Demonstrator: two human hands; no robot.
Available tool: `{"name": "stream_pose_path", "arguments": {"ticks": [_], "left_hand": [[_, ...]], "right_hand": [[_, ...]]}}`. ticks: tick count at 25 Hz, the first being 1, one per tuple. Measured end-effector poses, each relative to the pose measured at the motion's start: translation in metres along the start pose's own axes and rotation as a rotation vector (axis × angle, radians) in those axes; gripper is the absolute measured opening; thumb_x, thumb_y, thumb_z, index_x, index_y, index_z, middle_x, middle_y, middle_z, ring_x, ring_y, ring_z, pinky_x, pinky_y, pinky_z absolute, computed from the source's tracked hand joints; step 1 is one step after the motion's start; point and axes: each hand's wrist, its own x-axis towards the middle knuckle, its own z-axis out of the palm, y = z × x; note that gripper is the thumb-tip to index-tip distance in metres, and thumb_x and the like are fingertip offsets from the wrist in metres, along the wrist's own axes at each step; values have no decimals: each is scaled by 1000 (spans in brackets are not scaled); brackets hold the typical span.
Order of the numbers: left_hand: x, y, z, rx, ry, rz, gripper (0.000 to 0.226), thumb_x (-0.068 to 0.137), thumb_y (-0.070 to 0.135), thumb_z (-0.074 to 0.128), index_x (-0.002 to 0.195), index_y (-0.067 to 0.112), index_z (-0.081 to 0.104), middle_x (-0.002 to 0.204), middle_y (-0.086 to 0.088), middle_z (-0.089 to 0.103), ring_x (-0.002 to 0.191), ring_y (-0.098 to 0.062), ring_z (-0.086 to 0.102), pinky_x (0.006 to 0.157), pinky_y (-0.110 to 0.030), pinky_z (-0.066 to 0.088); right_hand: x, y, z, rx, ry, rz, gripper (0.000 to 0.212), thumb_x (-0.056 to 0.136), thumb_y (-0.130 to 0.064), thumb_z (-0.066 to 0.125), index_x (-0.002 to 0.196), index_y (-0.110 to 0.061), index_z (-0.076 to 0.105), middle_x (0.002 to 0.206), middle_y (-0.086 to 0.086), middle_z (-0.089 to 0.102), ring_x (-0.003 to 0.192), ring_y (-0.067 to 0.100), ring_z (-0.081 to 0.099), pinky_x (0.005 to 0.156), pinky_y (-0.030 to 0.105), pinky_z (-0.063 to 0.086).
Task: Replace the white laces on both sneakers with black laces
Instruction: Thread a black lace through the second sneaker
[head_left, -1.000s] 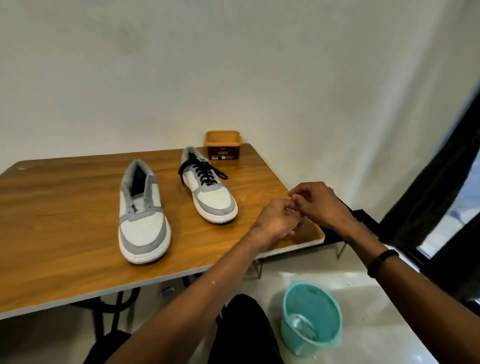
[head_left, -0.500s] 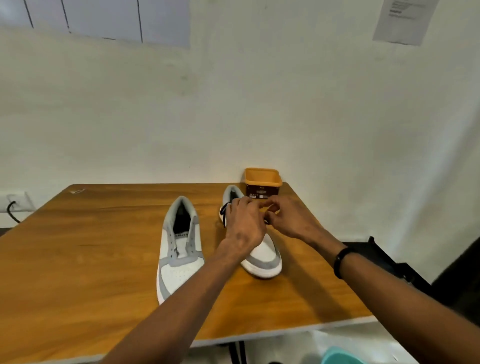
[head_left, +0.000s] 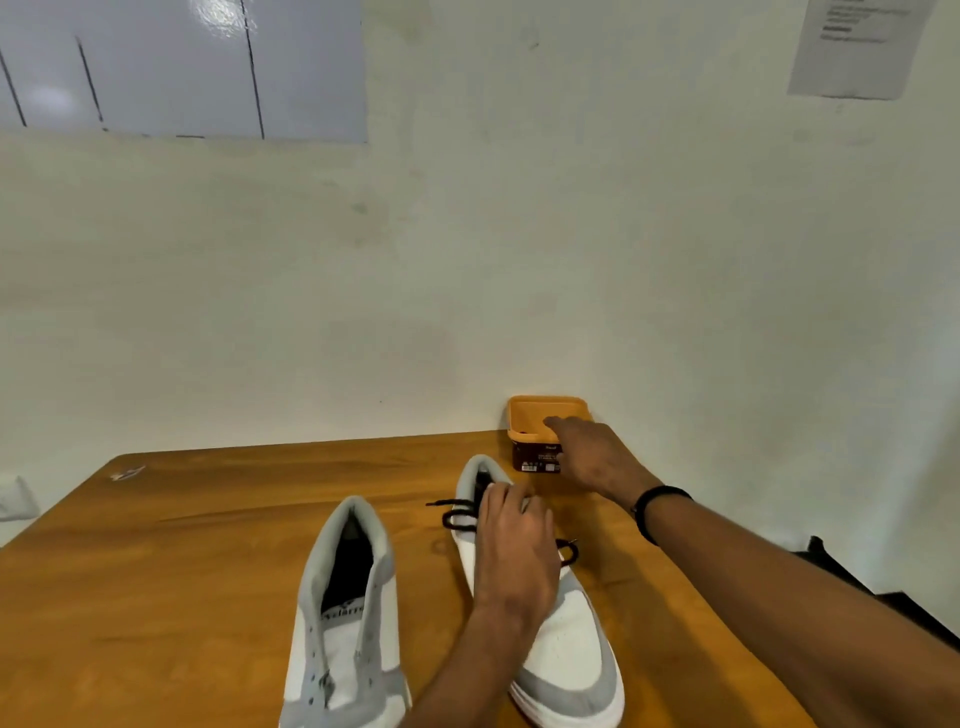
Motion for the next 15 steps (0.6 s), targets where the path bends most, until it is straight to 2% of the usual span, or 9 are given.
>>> {"name": "stream_pose_path", "arguments": {"ticks": [3,4,6,8,11,13,15], "left_hand": [[-3,3,-2,-54,118,12,12,83,21,86,92,21,79,104,2,75,106,-20,68,98,-37,58],[-3,3,0,-59,142,6,12,83,20,87,92,20,79,103,2,75,105,-20,68,97,-37,58],[-4,2,1,-42,156,18,7,90,21,80,97,19,79,106,1,74,108,-20,66,100,-37,56],[-3,2,1,-51,141,28,9,97,21,72,104,19,77,111,0,73,111,-21,63,104,-38,53],[-2,0,1,-58,157,9,20,103,22,62,119,17,73,117,-2,72,113,-23,62,105,-41,53],[0,7,-9,-114,120,-32,30,107,25,53,132,16,67,129,-6,69,123,-27,60,110,-43,48],[12,19,-26,-105,79,2,33,109,28,52,138,16,63,135,-8,67,128,-29,57,113,-45,43]], "right_hand": [[1,10,10,-121,28,-31,42,105,-17,54,146,-21,51,134,10,59,117,31,57,97,43,54],[-4,12,11,-119,48,-38,35,105,-17,55,140,-21,57,129,9,61,111,29,59,94,41,55],[-18,16,11,-111,66,-69,23,104,-15,56,124,-18,66,119,8,65,96,25,60,83,35,55],[-38,23,7,-130,79,-105,16,103,-13,58,112,-16,70,111,7,67,82,21,57,69,27,48],[-74,30,-3,-145,87,-160,18,103,-14,58,113,-17,72,104,4,65,81,19,56,64,23,41],[-103,35,-10,-141,70,-168,22,103,-16,58,119,-20,73,106,3,65,86,19,59,68,23,43],[-129,39,-15,-138,68,-193,25,104,-19,61,126,-22,71,113,3,68,93,22,64,73,25,50]]}}
